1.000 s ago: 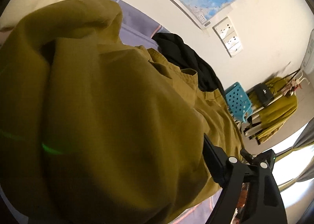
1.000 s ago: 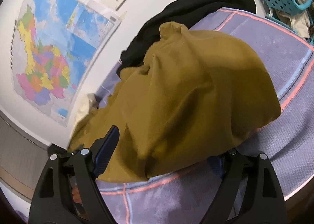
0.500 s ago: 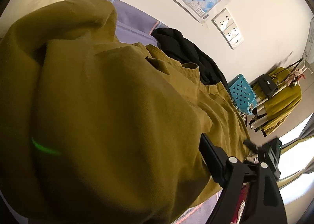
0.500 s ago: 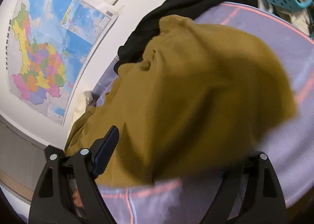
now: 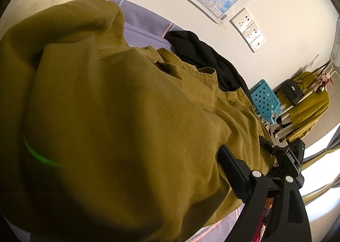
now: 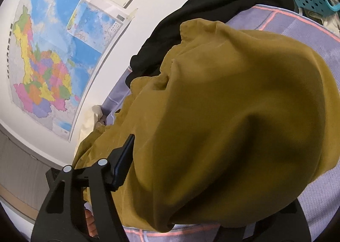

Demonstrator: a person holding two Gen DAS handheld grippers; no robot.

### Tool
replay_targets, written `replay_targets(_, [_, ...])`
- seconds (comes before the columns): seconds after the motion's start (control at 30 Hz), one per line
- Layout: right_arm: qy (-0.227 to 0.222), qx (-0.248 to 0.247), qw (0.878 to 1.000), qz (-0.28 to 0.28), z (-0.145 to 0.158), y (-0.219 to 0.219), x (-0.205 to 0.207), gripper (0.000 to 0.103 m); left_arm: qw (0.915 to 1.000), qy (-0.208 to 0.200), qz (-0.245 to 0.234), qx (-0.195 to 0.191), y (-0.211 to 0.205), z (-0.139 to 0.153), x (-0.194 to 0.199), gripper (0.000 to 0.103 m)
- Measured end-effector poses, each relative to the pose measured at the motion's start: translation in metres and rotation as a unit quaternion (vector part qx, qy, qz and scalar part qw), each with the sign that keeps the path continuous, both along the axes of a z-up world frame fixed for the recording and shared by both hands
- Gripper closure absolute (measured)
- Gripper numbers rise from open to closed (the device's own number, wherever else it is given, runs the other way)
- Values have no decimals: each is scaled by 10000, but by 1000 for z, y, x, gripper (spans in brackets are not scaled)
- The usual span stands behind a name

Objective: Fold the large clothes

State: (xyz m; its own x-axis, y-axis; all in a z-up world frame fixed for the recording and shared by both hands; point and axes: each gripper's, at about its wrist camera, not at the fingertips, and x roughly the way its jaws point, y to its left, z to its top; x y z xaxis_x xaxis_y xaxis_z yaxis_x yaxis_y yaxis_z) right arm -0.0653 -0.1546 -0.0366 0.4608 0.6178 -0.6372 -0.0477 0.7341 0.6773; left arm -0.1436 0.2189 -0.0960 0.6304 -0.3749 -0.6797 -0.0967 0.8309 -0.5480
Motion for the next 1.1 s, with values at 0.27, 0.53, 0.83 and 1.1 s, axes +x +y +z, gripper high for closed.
replay_targets(0.27, [-73, -188, 9997, 107, 1, 7, 1, 28, 9999, 12, -10, 135, -3, 0, 1, 16])
replay_targets(0.53, [29, -118, 9999, 28, -4, 1, 0, 57, 9998, 9, -25, 192, -3, 1, 1, 18])
replay_targets(0.83, [234, 412, 9988, 107, -8, -2, 5, 50, 9998, 195, 17, -74, 14, 0, 3, 34])
replay_targets(1.1, [-13, 123, 9997, 225, -1, 3, 3, 69, 9995, 172, -13, 279, 2, 7, 5, 36])
